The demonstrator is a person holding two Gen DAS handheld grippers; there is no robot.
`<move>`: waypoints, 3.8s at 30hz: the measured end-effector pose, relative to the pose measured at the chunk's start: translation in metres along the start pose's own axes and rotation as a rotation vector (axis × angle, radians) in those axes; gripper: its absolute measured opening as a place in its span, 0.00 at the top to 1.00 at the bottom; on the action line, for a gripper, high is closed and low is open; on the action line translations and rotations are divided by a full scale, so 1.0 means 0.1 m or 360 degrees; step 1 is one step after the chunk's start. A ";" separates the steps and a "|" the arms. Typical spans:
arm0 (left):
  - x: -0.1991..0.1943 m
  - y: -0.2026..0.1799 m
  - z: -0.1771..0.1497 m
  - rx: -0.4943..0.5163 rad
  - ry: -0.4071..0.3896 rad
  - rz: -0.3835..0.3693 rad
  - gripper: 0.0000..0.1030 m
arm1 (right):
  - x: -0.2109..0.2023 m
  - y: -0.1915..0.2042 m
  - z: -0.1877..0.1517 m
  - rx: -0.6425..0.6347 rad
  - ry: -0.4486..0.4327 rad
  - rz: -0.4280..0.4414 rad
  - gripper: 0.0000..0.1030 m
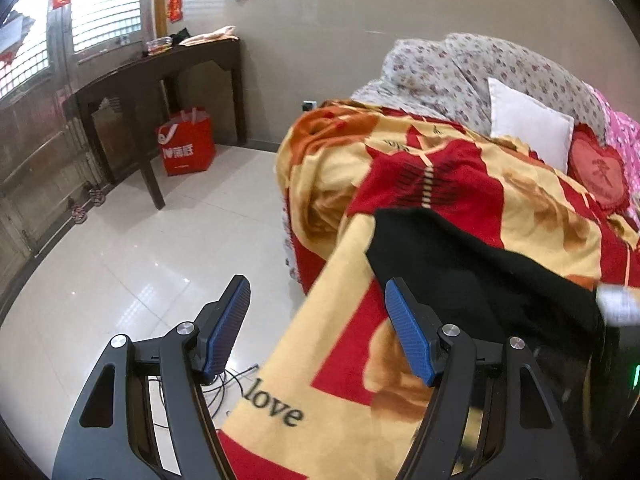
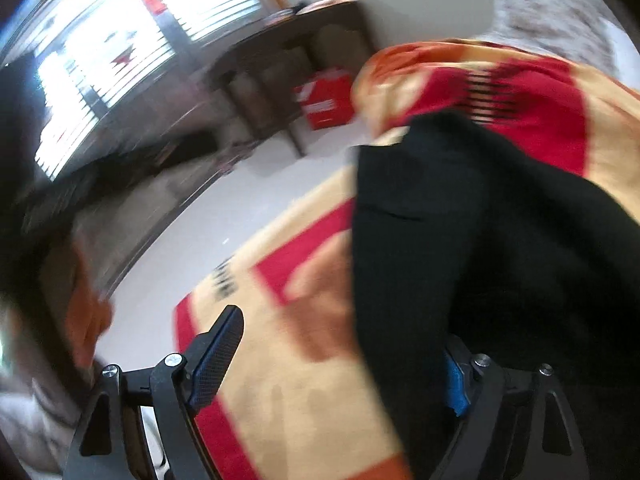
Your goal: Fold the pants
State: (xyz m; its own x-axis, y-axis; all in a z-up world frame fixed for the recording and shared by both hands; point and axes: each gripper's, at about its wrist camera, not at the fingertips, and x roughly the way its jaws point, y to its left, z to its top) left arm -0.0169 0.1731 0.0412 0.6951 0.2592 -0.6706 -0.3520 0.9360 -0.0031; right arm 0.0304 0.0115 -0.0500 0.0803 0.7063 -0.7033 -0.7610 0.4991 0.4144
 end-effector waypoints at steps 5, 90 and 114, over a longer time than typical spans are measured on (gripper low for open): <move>-0.02 0.01 0.01 -0.0021 -0.0003 -0.0014 0.31 | -0.04 0.27 -0.19 -0.0076 0.0062 0.0091 0.17; 0.37 -0.79 -0.38 0.0162 0.0228 -0.0096 0.31 | -2.27 -2.52 -0.68 0.0780 -0.0428 -0.1324 0.39; 0.25 -0.22 -0.61 -0.0240 0.0389 -0.0348 0.32 | -3.11 -1.98 -2.37 0.1441 -0.0719 -0.0728 0.39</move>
State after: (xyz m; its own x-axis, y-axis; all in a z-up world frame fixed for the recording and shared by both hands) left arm -0.0298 0.1442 -0.0206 0.6003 -0.0251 -0.7994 -0.3125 0.9127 -0.2633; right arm 0.0039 -0.4263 -0.0501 0.6010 0.3880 -0.6988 0.1370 0.8113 0.5683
